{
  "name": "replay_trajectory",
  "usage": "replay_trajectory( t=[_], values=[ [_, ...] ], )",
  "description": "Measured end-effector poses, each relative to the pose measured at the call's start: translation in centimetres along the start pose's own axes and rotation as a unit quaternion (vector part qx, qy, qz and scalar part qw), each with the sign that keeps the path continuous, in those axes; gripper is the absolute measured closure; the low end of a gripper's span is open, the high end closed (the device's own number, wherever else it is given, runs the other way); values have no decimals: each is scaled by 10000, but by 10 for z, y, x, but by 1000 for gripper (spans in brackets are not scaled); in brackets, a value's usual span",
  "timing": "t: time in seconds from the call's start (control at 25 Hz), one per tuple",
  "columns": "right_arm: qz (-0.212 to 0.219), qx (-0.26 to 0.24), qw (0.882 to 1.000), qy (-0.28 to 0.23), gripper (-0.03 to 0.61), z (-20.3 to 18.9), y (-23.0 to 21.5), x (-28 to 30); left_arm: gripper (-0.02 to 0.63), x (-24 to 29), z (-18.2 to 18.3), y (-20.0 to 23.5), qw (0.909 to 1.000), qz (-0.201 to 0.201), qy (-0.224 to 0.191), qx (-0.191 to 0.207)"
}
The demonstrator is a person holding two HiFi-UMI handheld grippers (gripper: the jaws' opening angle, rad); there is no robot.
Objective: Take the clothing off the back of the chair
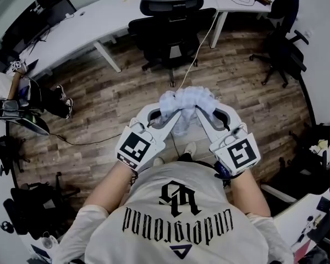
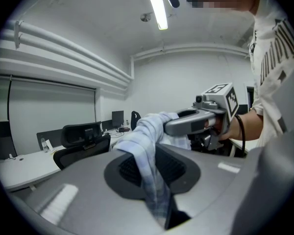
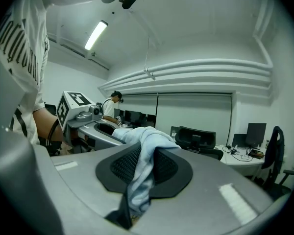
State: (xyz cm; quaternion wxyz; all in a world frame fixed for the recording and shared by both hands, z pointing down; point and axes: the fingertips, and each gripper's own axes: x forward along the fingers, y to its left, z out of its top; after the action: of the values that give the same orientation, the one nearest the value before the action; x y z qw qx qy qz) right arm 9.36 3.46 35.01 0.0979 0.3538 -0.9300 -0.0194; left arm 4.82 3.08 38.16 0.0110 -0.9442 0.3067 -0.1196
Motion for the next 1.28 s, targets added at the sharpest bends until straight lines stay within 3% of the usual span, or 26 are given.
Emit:
replay_trajectory(
  t=[0.6,0.8,1.0,1.28],
  values=[
    [-240,-62,9997,43,528,-1,146,-6,514,-131,-39,-38,9988,-470,-72,75],
    [-339,-107,9994,-20,528,-2,169,-7,514,-150,-46,-44,9981,-596,-132,37],
    [-447,-68,9990,-32,528,1,177,-8,514,-157,-44,-45,9972,-674,-190,272],
    [-435,-75,9990,33,528,-4,182,-2,514,-159,-51,-39,9968,-750,-213,168]
  ],
)
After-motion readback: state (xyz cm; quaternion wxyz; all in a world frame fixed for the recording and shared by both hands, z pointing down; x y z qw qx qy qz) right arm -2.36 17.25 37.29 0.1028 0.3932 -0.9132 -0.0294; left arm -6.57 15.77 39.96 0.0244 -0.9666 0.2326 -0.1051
